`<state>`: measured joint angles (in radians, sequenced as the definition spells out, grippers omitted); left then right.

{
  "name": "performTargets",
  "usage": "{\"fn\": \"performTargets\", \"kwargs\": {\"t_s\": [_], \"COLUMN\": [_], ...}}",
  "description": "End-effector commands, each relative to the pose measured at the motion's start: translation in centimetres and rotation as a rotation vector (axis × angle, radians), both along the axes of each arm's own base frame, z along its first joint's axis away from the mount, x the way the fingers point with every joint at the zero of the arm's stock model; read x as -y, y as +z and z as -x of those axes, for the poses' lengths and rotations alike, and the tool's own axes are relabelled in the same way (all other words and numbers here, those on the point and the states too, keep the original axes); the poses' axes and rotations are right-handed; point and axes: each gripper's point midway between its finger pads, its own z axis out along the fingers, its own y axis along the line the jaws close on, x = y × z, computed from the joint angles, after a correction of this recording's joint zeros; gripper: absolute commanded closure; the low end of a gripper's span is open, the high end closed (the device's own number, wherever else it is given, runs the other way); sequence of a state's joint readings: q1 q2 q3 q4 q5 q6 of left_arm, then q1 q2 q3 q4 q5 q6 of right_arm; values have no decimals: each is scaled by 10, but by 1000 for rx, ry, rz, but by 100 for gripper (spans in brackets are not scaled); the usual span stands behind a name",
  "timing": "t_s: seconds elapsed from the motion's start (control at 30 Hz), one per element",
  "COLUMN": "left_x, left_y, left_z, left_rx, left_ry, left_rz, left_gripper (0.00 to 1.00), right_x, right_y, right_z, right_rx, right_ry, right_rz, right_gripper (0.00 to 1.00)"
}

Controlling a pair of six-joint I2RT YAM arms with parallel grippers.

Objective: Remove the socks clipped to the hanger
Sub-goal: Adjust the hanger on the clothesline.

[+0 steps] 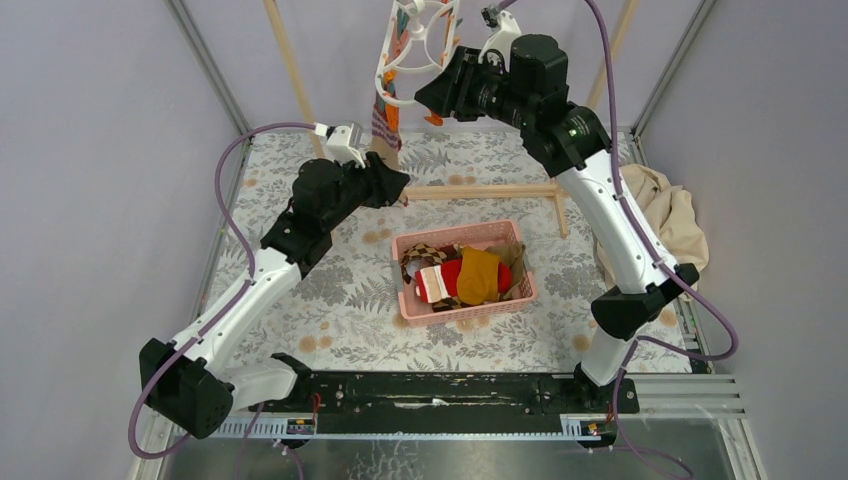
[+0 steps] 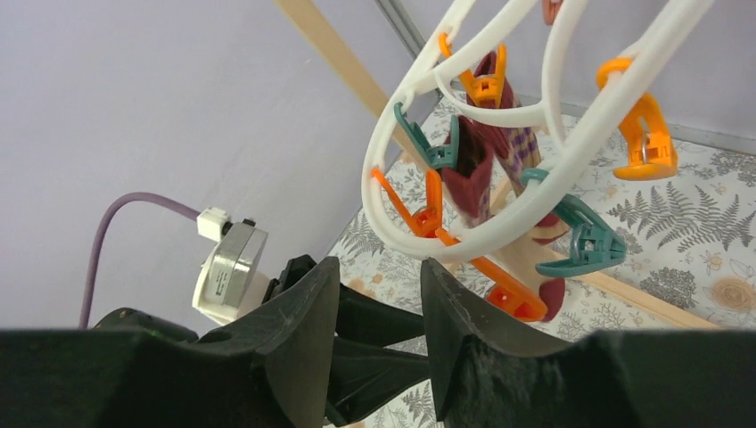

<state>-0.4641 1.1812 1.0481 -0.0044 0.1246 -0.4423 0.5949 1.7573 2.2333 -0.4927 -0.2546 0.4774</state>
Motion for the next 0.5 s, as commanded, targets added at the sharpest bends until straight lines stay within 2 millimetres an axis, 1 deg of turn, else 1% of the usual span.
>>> {"fn": "performTargets", "kwargs": {"t_s": [0.0,0.17,0.33,0.47], "left_x": [-6,-11,-16,-19], "left_y": [15,17,24,26], "left_z": [-2,1,7,9], "left_rx": [40,47,62,67], "left_ry": [25,35,44,49], "left_rz": [-23,-34,-45,-51], "left_gripper": [49,48,47,47], "right_x": [0,-1,3,3], "right_y": [7,-2,-7,-9], "right_z": [-12,-20,-24,-27], "right_rx": [10,-21,-31,-35], "right_ry": [-62,-90,-125,-133], "right_rz": [-30,-30,-12,-8], "right_gripper": [53,53,53,53]}}
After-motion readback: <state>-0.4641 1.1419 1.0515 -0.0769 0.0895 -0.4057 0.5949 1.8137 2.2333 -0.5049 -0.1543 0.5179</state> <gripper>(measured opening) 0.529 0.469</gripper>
